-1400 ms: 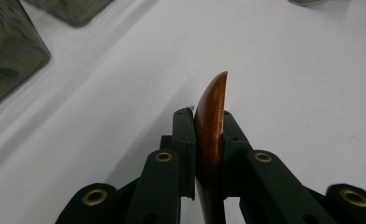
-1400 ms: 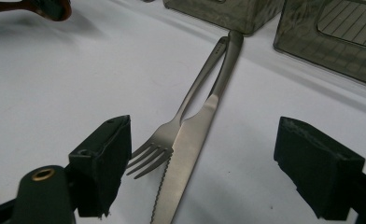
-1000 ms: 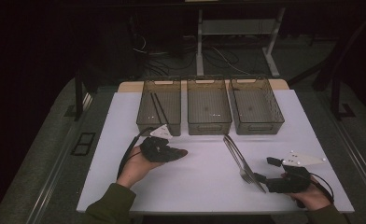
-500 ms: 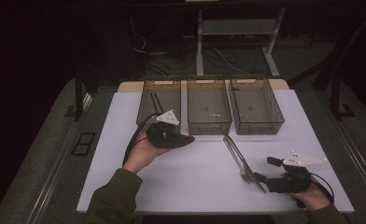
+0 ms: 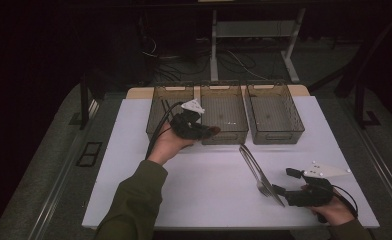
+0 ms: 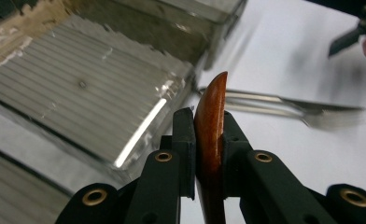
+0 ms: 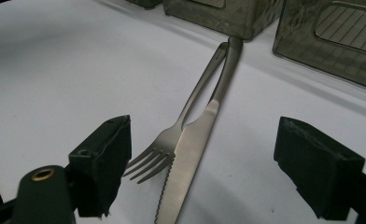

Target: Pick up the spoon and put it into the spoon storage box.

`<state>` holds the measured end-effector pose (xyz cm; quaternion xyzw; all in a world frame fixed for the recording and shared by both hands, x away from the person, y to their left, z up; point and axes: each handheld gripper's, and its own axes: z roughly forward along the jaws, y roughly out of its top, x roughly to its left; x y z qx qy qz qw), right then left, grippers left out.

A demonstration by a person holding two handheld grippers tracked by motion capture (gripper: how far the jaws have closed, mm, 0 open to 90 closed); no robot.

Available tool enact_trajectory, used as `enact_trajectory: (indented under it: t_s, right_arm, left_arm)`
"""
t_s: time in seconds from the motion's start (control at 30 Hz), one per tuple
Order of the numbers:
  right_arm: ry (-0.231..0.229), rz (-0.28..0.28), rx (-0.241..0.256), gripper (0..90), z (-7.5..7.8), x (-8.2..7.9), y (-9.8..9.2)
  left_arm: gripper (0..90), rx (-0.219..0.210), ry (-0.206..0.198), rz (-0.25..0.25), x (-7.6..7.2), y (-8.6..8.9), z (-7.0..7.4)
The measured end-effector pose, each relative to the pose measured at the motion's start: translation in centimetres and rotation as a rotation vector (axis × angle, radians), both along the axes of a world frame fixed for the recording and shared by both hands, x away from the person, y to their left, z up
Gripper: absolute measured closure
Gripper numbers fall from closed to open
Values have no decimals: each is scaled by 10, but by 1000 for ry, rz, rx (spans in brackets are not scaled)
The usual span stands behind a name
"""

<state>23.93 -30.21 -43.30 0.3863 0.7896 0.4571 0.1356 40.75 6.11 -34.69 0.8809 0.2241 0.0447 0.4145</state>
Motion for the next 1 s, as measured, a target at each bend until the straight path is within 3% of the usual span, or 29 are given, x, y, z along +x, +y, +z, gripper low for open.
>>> enact_trajectory:
  t_s: [0.5,0.6,1.0]
  right_arm:
    - [1,-8,32,192,1,0,-2]
    - [2,-7,39,192,2,0,-3]
    - [3,-15,51,192,3,0,-4]
  left_arm:
    - [796,-25,8,72,56,-34,3]
    - [797,-55,13,91,67,-39,4]
    - [796,-52,19,131,100,-64,-5]
